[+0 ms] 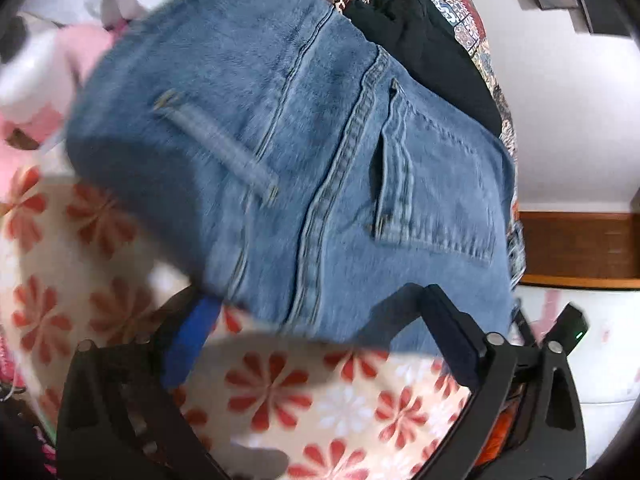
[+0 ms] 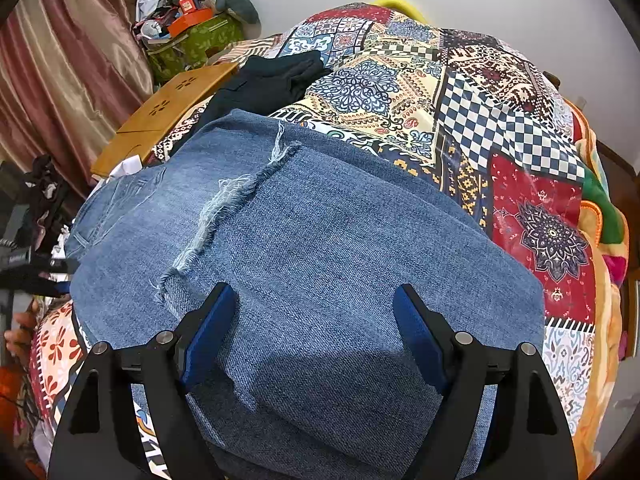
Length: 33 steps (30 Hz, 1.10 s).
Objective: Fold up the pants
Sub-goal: 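Grasp the jeans waistband with the left gripper and lift it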
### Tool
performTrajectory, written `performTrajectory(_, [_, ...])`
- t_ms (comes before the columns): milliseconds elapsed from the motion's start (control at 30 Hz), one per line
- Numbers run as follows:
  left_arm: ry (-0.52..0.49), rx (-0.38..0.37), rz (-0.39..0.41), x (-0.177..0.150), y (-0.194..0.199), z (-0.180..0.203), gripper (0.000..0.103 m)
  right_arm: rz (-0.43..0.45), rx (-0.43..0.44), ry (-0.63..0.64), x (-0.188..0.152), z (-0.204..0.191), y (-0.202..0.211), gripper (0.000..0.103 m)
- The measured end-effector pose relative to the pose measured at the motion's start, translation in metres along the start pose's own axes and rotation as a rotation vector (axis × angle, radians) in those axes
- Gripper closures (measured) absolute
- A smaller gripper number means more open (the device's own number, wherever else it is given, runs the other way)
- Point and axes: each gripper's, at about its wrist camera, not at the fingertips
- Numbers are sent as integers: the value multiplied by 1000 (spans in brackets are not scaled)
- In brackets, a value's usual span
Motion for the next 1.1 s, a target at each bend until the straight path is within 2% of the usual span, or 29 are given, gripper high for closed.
performTrajectory(167, [43, -5, 5, 29, -12, 7, 4, 3, 8, -7, -1, 1, 0, 23])
performTrajectory(233, [27, 5, 33, 35, -11, 9, 23, 4, 10, -9, -1, 1, 0, 23])
performTrajectory(267, [9, 4, 46, 37, -10, 11, 26, 4, 10, -10, -1, 1, -1, 23])
performTrajectory(300, [-1, 1, 80, 38, -7, 13, 33, 4, 11, -11, -1, 1, -1, 23])
performTrajectory(333, [-10, 20, 114, 39, -4, 15, 50, 3, 15, -13, -1, 2, -1, 23])
performTrajectory(400, [-52, 81, 181, 41, 3, 23, 72, 4, 16, -16, -1, 2, -1, 23])
performTrajectory(467, [-77, 81, 235, 41, 9, 32, 75, 4, 19, -20, -1, 2, -1, 23])
performTrajectory(633, [-282, 228, 364, 32, 28, 73, 79, 1, 20, -32, 0, 3, 3, 23])
performTrajectory(767, [-352, 260, 499, 25, 72, 84, 79, 11, 25, -52, -3, 7, 20, 23])
performTrajectory(933, [-491, 435, 682, 23, 114, 120, 81, 39, -4, -59, -16, 16, 50, 23])
performTrajectory(1100, [-610, 447, 748, 14, 129, 159, 81, 39, -43, -107, -32, 36, 60, 23])
Point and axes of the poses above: each gripper's, at about its wrist camera, not at the fingertips, and y roughly against the way its jaws point, z to its right, x to its top, and after that the axes turned 8 degrees about z, right-handed
